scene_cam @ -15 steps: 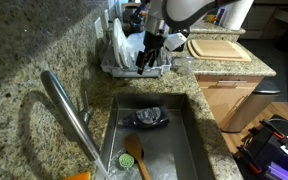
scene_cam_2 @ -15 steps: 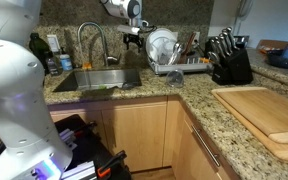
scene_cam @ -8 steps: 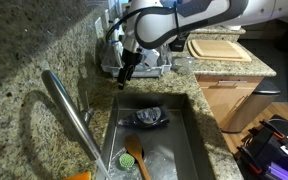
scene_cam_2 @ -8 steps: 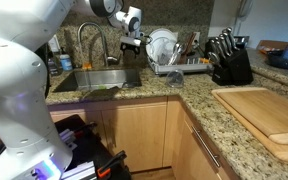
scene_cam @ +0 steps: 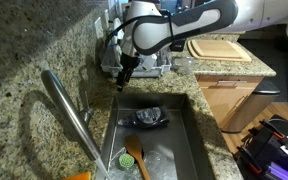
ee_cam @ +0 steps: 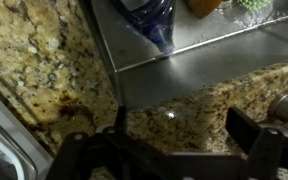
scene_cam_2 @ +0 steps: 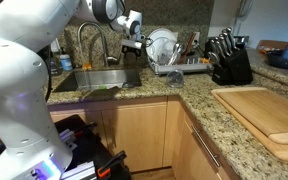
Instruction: Close the tap
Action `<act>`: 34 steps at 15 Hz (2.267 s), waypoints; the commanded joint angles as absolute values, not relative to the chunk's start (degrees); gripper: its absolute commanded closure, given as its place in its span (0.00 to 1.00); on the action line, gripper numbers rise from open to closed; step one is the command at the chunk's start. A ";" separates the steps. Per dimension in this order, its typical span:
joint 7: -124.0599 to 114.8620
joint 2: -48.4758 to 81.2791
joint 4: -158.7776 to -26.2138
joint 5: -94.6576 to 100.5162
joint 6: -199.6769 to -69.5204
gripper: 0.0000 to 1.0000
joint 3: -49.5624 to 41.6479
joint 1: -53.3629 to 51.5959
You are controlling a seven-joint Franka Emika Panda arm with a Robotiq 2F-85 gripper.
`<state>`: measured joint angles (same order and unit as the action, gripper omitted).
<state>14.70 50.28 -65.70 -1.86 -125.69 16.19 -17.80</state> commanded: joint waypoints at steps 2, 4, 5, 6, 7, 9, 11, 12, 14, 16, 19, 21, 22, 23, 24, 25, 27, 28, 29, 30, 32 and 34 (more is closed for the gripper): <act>17.59 61.24 -48.66 5.17 -125.17 0.00 13.40 -22.93; 18.67 64.35 -42.55 7.20 -127.99 0.00 13.28 -24.62; 19.40 65.82 -39.35 7.31 -129.28 0.00 13.79 -25.20; 20.14 66.45 -36.32 6.91 -129.91 0.00 14.70 -25.80; 17.76 62.81 -44.73 6.35 -129.57 0.00 14.10 -24.55; 18.35 64.09 -40.34 6.35 -129.99 0.00 14.23 -25.72; 17.76 65.37 -39.72 5.17 -130.81 0.00 14.90 -25.14; 17.53 67.54 -39.01 3.48 -132.91 0.00 16.03 -24.48; 19.97 71.99 -36.54 -0.87 -138.03 0.00 19.49 -23.39; 20.04 75.12 -34.39 -3.73 -141.54 0.00 21.50 -23.52; 18.51 73.97 -36.90 -2.56 -141.63 0.00 20.09 -23.72; 17.46 74.35 -35.98 -2.16 -141.65 0.00 19.68 -24.13; 17.68 74.83 -35.19 -2.35 -142.48 0.00 20.08 -24.36; 17.85 74.86 -34.42 -2.07 -142.59 0.00 20.04 -25.00; 18.55 74.79 -33.83 -1.69 -142.46 0.00 20.02 -25.64; 19.93 74.74 -33.22 -1.28 -142.49 0.00 20.27 -26.16; 21.86 74.85 -31.79 -0.92 -142.60 0.00 21.00 -27.24; 22.97 74.95 -31.22 -1.43 -142.47 0.00 21.76 -27.50; 24.78 75.37 -30.58 -2.12 -143.22 0.00 22.94 -27.63; 27.21 75.83 -30.03 -3.61 -143.80 0.00 25.10 -27.16; 32.30 76.73 -29.59 -7.18 -144.42 0.00 30.41 -25.67; 34.92 76.94 -30.15 -11.04 -141.58 0.00 35.11 -24.00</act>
